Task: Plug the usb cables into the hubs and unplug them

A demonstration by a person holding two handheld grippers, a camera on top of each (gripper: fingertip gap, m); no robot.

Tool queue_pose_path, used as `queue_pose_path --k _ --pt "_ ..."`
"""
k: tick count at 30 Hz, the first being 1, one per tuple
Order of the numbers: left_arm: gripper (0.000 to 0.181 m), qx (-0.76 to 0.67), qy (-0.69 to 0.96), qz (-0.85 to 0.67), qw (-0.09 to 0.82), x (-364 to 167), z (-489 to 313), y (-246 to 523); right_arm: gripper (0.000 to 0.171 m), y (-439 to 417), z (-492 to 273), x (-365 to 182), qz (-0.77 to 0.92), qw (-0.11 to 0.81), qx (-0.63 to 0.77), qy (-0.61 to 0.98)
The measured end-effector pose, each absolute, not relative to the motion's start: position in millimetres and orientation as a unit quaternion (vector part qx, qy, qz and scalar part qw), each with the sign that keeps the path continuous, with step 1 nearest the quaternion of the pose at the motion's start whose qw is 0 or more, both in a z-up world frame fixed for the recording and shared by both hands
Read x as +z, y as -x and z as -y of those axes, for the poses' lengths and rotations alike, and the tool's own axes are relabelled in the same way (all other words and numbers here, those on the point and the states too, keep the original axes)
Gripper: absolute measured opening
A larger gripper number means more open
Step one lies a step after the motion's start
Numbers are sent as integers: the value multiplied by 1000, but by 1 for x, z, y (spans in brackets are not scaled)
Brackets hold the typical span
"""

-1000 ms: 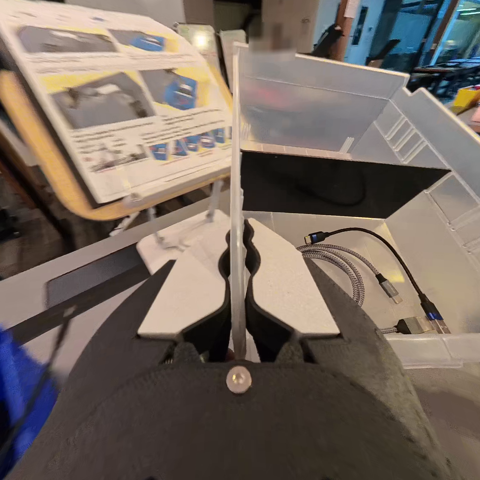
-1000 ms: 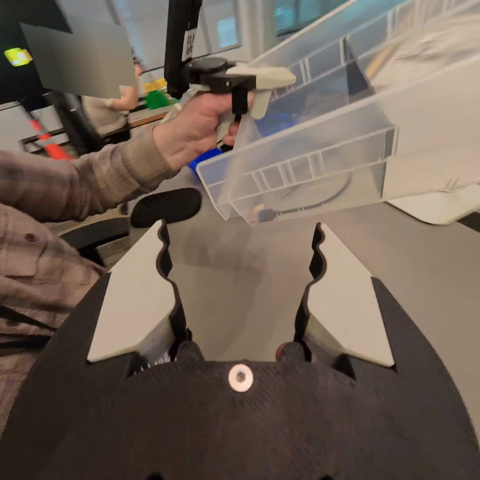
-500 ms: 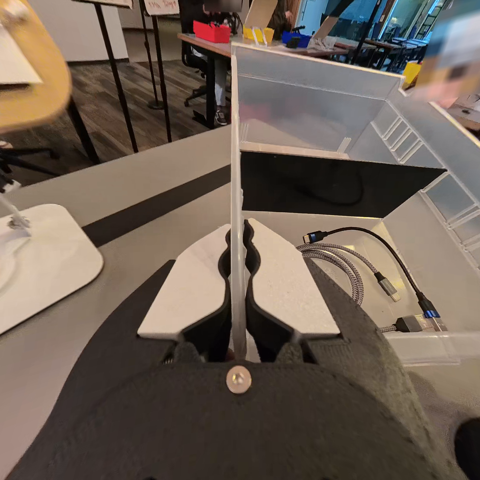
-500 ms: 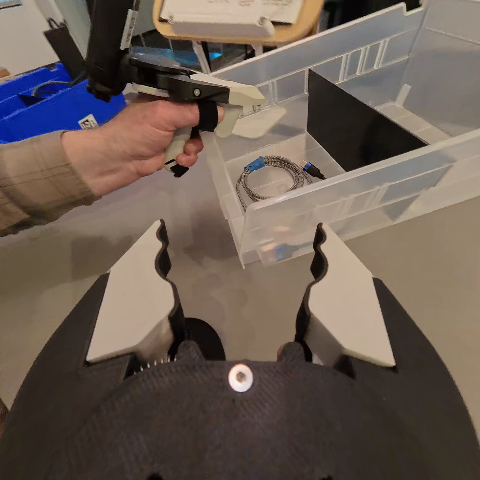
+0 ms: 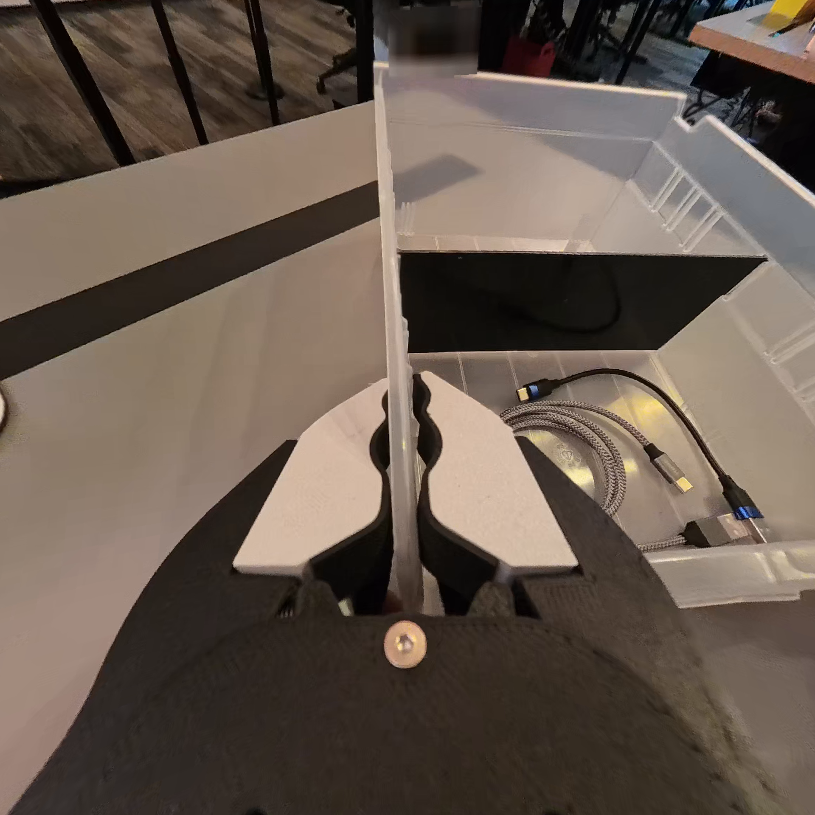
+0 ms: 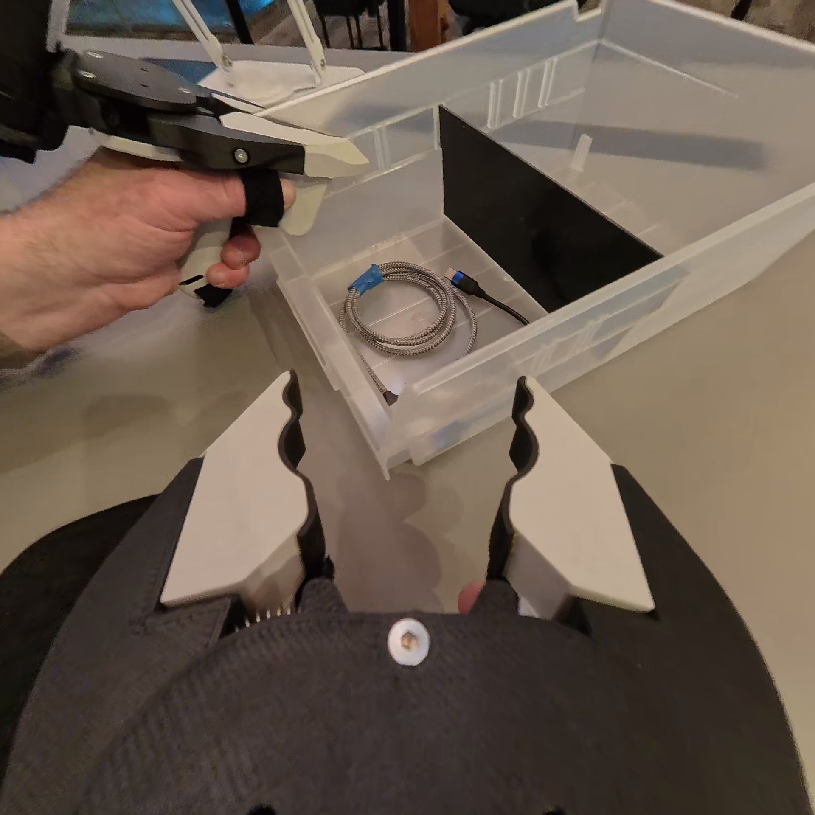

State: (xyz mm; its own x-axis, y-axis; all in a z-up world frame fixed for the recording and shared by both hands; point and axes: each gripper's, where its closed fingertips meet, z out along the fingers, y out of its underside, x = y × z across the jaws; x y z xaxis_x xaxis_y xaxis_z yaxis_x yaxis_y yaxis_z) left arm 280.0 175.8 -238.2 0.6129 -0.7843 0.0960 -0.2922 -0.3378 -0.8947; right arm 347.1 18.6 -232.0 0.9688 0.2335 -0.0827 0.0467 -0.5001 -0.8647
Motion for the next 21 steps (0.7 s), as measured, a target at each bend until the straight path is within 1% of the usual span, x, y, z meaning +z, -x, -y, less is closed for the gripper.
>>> queue_pose_path --k 4,6,9,11,15,19,20,21 --pt "11 -263 769 -355 462 -238 -169 -285 83 -365 -22 -235 72 495 54 864" --pt "17 -266 764 -372 456 -237 -160 -289 80 -377 -25 -237 66 492 31 867" --pt "33 -297 759 -391 427 -234 -142 -296 76 -396 -31 -243 63 481 -1 875" --pt "51 -337 757 -406 385 -232 -125 -303 78 -408 -34 -243 58 476 -12 877" --pt "64 -390 751 -421 325 -227 -101 -313 65 -440 -37 -240 46 464 -44 883" --pt "73 -449 728 -443 269 -222 -76 -322 40 -479 -36 -240 38 440 -89 893" --pt "73 -454 723 -455 254 -221 -73 -322 27 -488 -36 -239 36 435 -99 894" --pt "68 -461 717 -466 239 -217 -70 -321 14 -496 -37 -238 37 431 -108 895"
